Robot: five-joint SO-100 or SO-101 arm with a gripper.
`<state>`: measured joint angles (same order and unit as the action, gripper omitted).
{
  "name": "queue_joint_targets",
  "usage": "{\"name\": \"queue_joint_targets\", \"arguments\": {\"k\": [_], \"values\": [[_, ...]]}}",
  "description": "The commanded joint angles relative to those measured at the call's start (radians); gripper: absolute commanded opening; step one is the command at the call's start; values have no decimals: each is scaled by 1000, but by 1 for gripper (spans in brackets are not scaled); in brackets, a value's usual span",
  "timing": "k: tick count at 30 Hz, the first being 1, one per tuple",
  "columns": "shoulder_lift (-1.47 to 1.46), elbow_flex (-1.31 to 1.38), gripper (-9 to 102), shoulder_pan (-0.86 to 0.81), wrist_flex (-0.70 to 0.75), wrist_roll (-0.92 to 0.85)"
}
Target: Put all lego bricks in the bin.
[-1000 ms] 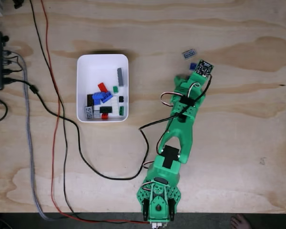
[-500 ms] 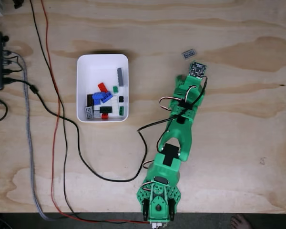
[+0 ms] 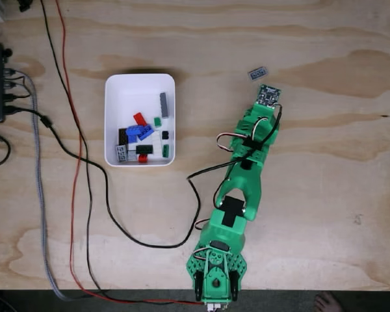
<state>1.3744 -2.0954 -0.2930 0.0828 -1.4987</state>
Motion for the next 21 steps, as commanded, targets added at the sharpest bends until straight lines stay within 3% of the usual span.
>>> {"name": "queue_joint_targets", "arguments": {"k": [1,3,6,8,10,15,18,21], "values": [[296,86,0,81,225,291],[480,115,0,153,354,437],[644,258,0,354,712,575],[641,365,1,537,922,661],[592,419,1,706,1019,761],[414,474,5,900,1035,902],[351,448,19,908,994,922],[341,414,17,937,956,913]]}}
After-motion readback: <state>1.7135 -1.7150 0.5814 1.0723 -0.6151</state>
